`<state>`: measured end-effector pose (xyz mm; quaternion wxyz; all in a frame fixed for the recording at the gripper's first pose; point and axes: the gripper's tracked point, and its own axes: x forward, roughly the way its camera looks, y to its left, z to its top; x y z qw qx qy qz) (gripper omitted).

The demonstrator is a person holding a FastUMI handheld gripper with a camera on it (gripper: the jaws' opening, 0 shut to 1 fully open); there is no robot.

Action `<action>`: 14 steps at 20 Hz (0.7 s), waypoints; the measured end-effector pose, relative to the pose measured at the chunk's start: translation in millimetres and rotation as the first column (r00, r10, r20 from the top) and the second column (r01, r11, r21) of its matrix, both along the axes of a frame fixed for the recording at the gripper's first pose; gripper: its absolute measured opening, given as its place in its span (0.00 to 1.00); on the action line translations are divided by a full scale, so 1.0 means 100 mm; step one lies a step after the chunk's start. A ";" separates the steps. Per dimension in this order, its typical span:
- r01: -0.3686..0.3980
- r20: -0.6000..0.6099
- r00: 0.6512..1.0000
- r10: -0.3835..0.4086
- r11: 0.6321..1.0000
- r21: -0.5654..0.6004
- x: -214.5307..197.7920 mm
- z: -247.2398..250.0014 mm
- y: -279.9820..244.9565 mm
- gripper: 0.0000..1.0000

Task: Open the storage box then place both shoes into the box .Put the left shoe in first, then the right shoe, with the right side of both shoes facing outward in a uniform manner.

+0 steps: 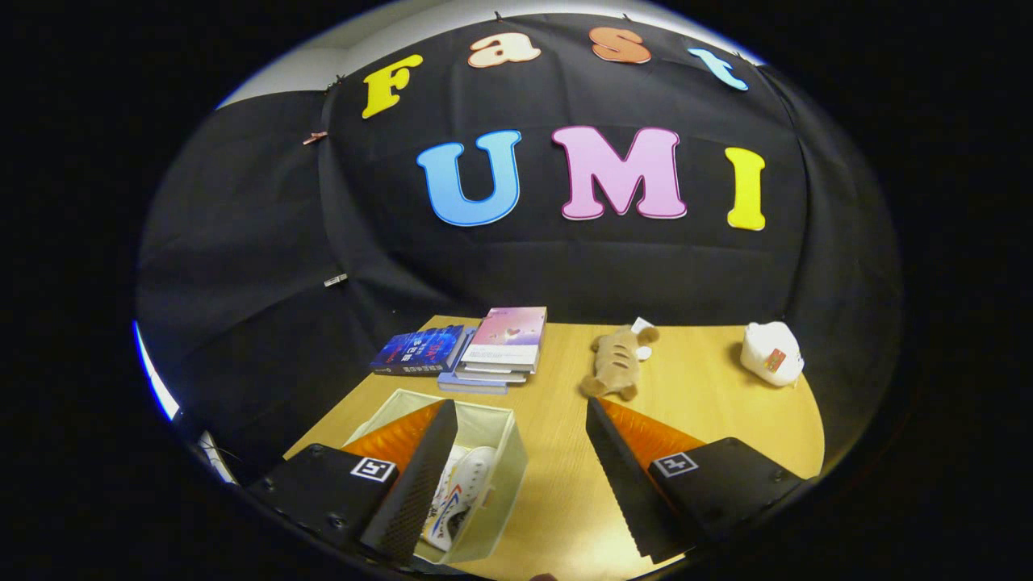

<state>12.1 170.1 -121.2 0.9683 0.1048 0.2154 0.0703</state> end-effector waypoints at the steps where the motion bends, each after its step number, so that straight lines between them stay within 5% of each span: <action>1: 0.003 0.021 1.000 -0.003 1.000 -0.016 0.00 0.07 -0.11 0.99; 14: 0.125 0.242 0.967 -0.084 0.979 -0.159 -0.09 0.63 -1.52 0.96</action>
